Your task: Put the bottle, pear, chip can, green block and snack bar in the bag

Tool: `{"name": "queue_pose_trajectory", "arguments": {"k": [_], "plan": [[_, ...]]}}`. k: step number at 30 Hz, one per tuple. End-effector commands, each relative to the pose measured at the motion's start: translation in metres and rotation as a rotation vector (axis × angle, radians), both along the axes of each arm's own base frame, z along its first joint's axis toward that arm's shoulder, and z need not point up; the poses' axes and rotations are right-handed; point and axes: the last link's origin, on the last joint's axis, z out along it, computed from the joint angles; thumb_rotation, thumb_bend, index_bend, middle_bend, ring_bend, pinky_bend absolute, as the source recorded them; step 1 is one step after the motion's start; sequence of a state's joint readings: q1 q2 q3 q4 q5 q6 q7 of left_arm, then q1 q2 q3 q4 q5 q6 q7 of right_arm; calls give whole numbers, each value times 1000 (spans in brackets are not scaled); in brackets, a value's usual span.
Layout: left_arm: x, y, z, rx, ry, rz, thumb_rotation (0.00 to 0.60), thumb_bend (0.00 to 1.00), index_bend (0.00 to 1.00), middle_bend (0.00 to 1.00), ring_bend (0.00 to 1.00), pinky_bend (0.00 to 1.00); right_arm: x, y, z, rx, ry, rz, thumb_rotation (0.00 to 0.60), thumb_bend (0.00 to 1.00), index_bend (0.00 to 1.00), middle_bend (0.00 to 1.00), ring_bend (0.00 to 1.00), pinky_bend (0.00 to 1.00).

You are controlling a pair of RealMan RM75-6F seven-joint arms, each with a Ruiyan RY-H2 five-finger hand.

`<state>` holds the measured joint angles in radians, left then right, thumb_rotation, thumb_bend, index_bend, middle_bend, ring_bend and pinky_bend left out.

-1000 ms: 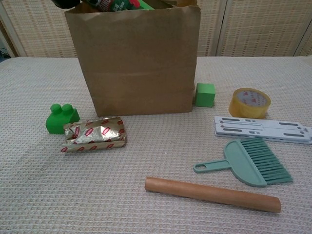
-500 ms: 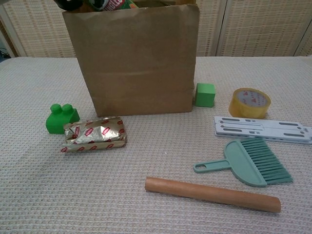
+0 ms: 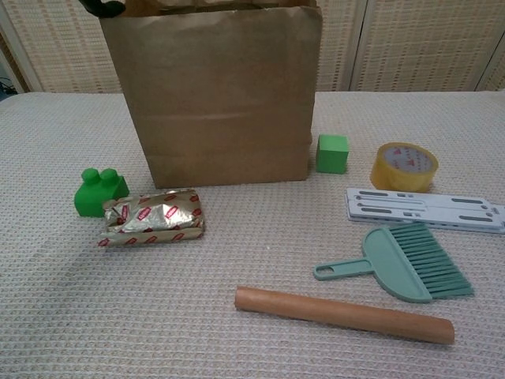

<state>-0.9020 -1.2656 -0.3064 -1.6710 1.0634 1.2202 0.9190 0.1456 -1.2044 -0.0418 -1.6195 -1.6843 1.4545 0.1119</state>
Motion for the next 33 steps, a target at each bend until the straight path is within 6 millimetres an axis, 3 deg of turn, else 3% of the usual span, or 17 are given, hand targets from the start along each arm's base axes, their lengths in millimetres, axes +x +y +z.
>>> {"name": "queue_pose_trajectory", "arguments": {"k": [1,9,15,23,28,33], "plan": [[-16,-7,14,8,-45,27,600,398,0,0,0,68,0,0,0,1,1,-1,600,67,0,0,0,0],[-71,-37,56,47,-155,89,600,451,0,0,0,103,0,0,-1,2,5,-3,600,66,0,0,0,0],[-126,-68,65,3,-185,217,600,461,23,12,62,256,0,1,-3,7,13,-5,600,67,0,0,0,0],[-179,-104,34,-184,-132,386,600,380,21,0,37,228,0,3,-6,16,23,-6,600,66,0,0,0,0],[-186,-110,10,-325,-97,437,600,373,20,1,37,226,0,4,-6,19,30,-2,600,67,0,0,0,0],[-180,-105,-12,-416,-63,438,600,372,17,1,37,234,0,4,-6,19,34,-1,600,66,0,0,0,0]]}}
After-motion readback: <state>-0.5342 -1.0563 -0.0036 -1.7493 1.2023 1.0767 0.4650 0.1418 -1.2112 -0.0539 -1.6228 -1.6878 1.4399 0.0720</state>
